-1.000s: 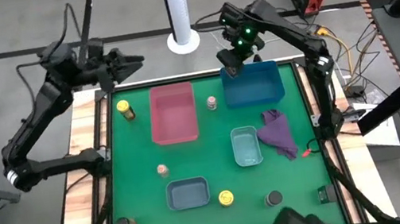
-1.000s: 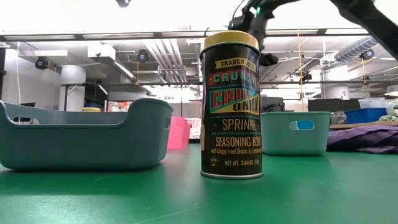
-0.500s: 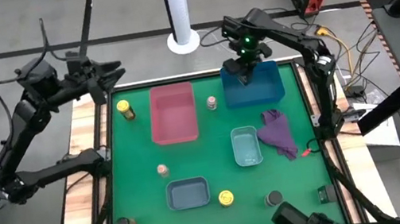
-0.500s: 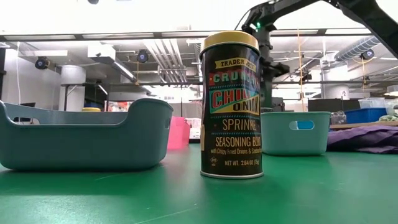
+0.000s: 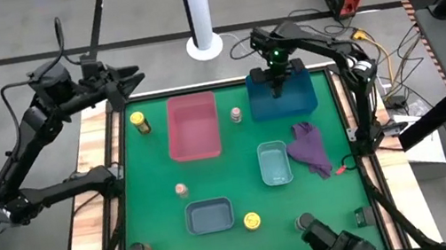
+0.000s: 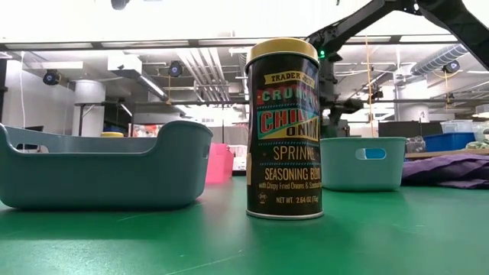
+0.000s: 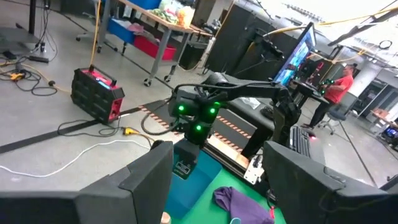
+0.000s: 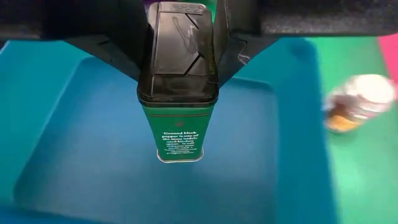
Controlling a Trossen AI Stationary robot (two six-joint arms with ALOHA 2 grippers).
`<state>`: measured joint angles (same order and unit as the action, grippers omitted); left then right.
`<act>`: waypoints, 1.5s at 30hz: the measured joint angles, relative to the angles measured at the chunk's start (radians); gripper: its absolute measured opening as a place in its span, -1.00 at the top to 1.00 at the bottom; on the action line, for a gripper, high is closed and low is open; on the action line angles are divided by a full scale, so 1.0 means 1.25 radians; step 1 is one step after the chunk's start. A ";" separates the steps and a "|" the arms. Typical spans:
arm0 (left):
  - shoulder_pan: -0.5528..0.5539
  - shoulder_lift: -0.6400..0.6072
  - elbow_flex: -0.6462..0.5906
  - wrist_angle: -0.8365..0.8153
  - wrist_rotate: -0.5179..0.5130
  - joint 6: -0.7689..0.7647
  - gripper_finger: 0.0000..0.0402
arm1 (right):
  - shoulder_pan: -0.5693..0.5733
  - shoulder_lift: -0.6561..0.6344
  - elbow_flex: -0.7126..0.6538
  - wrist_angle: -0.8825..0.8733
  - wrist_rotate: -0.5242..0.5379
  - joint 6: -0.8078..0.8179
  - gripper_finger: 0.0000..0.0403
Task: Sort spices by type
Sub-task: Put the left black seasoning can into the large blue bin
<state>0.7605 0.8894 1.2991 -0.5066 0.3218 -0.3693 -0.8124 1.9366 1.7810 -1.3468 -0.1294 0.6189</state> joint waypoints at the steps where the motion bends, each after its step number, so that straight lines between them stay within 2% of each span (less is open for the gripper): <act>1: 0.000 0.000 0.000 -0.001 0.000 0.003 -0.16 | -0.001 -0.001 -0.015 -0.001 0.000 -0.006 0.41; 8: 0.000 -0.010 0.000 -0.014 0.000 0.011 -0.16 | -0.026 -0.065 -0.138 0.065 0.005 0.002 0.41; 22: 0.000 -0.003 0.000 -0.015 0.000 0.014 -0.16 | -0.157 -0.209 -0.359 0.187 -0.011 0.029 0.41; 32: 0.000 0.022 0.000 -0.015 -0.001 0.013 -0.16 | -0.160 -0.205 -0.378 0.220 -0.022 0.007 0.41; 39: 0.000 0.033 0.000 -0.015 -0.028 -0.010 -0.16 | -0.161 -0.195 -0.378 0.229 -0.021 0.005 0.12; 45: 0.000 0.027 0.000 -0.010 -0.041 -0.017 -0.16 | -0.161 -0.198 -0.378 0.230 -0.021 -0.002 0.11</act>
<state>0.7609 0.9233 1.2991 -0.5186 0.2707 -0.3909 -1.0130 1.6892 1.3088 -1.0597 -0.1556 0.6159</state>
